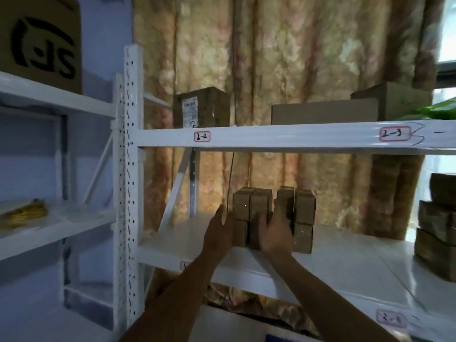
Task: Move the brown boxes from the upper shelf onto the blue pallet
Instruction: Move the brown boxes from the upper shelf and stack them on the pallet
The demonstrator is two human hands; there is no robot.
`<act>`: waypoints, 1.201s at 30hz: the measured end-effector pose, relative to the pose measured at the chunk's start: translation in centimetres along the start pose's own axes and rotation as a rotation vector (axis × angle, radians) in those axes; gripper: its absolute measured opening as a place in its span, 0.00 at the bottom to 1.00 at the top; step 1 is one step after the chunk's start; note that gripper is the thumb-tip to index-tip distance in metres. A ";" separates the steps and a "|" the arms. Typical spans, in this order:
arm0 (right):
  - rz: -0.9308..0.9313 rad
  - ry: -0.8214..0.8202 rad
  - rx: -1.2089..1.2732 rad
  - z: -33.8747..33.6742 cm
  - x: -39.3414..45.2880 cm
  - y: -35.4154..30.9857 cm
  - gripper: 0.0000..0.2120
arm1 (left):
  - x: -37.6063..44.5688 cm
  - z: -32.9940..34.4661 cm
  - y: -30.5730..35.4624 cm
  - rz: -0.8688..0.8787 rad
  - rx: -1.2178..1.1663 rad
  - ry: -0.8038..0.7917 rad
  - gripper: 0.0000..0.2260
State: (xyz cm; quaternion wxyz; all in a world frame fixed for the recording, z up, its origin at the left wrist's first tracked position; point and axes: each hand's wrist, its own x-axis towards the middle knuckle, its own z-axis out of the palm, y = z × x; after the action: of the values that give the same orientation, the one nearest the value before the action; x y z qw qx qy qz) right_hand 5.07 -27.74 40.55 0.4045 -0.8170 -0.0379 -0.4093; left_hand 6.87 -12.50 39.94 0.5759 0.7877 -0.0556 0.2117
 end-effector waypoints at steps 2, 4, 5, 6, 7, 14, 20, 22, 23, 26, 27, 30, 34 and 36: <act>-0.084 0.073 -0.029 1.6 2.3 0.2 0.24 | 3.6 1.0 0.3 0.062 0.005 0.057 0.28; -0.127 0.102 -0.089 3.3 4.3 0.4 0.25 | 6.9 2.1 0.7 0.083 0.047 0.073 0.29; -0.133 0.109 -0.115 4.0 4.9 0.5 0.24 | 8.0 2.6 0.8 0.100 0.123 0.090 0.31; -0.121 0.116 -0.113 4.4 5.3 0.6 0.23 | 8.6 3.0 1.1 0.103 0.217 0.116 0.32; -0.108 0.129 -0.088 4.8 5.7 0.6 0.22 | 9.2 3.2 1.2 0.111 0.261 0.155 0.32; -0.189 0.132 -0.015 4.6 5.9 0.3 0.21 | 8.7 2.9 0.9 0.170 -0.113 0.176 0.16; -0.225 0.241 0.021 2.2 1.6 -2.0 0.21 | 2.7 1.1 2.8 0.199 -0.376 0.121 0.07; -0.242 0.300 -0.016 0.9 -0.8 -2.4 0.21 | 0.1 0.9 3.0 0.206 -0.427 0.097 0.09; -0.235 0.318 -0.038 0.2 -2.4 -2.5 0.20 | -1.4 0.9 3.1 0.215 -0.453 0.091 0.10; -0.151 0.374 -0.054 -2.2 -7.9 -2.9 0.22 | -6.6 1.9 3.0 0.222 -0.483 0.082 0.14; -0.127 0.402 -0.042 -3.2 -9.8 -2.9 0.23 | -8.6 2.5 3.0 0.214 -0.471 0.077 0.16; -0.107 0.458 0.036 -7.0 -15.5 -2.8 0.23 | -15.1 4.4 2.6 0.214 -0.483 0.074 0.18; -0.029 0.489 -0.004 -12.8 -24.1 0.0 0.23 | -25.3 8.0 1.0 0.253 -0.590 0.004 0.17; 0.019 0.482 -0.049 -15.8 -28.1 2.7 0.23 | -30.2 10.4 -0.4 0.187 -0.581 -0.065 0.18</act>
State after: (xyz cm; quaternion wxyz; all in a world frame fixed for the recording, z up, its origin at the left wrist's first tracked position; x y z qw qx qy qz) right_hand -22.55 -32.89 24.51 0.3859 -0.7055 0.0775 -0.5893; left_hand -17.56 -26.75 25.03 0.7528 0.5880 -0.2045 0.2137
